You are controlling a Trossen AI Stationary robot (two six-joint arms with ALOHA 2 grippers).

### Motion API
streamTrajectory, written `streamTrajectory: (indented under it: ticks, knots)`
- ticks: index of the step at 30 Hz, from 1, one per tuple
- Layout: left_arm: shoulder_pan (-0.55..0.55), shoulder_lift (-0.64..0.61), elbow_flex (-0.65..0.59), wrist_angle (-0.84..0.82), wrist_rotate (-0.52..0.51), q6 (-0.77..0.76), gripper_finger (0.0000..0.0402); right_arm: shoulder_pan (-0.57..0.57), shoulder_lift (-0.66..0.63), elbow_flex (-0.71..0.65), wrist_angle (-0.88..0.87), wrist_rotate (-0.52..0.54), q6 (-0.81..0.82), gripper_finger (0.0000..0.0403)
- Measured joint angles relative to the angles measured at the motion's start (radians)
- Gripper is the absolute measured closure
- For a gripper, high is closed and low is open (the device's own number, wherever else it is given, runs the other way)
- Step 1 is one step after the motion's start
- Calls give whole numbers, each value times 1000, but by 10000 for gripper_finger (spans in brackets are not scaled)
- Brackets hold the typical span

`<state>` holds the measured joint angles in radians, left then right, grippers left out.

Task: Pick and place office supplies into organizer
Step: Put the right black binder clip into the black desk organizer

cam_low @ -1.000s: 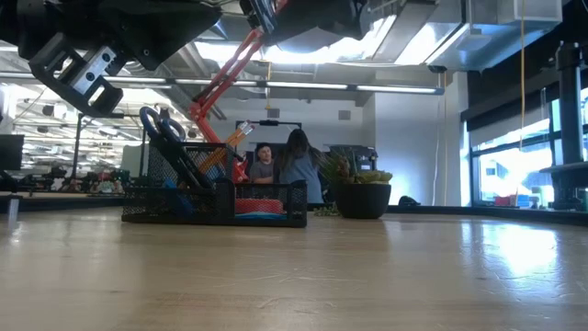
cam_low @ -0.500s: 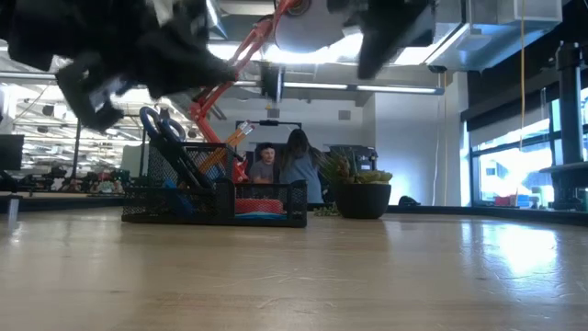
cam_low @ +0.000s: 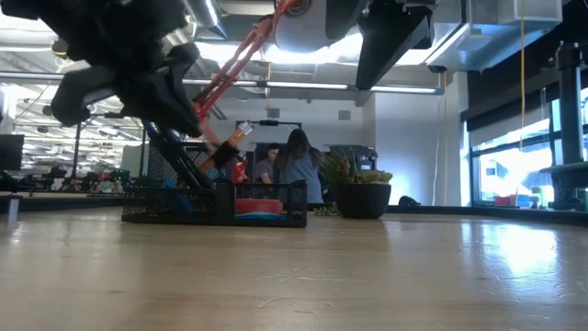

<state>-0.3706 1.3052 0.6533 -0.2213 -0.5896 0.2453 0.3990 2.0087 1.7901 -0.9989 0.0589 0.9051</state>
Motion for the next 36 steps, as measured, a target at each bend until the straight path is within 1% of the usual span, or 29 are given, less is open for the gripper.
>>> streamTrajectory:
  ticks: [2,6,10,16,24,28,32,34,36]
  knots:
    - [0,0,12,-88,-12,-60,399,1,0,0,0,0,1,112]
    - [0,1,15,-207,-5,-170,399,1,0,0,0,0,-1,112]
    - [0,1,15,-252,6,-240,399,1,0,0,0,6,-25,112]
    - [-3,-2,15,-254,-12,-226,399,1,0,0,1,37,-24,112]
    - [-47,-81,15,-245,-20,-208,399,1,0,0,0,37,-24,112]
    - [-71,-132,15,-240,53,-223,399,1,0,0,0,37,-25,112]
    - [-87,-159,15,-242,174,-249,399,1,0,-1,0,37,-27,112]
    - [-89,-156,15,-246,182,-261,399,1,0,-1,0,37,-28,112]
    - [-85,-145,15,-257,149,-279,399,1,0,-1,0,37,-36,112]
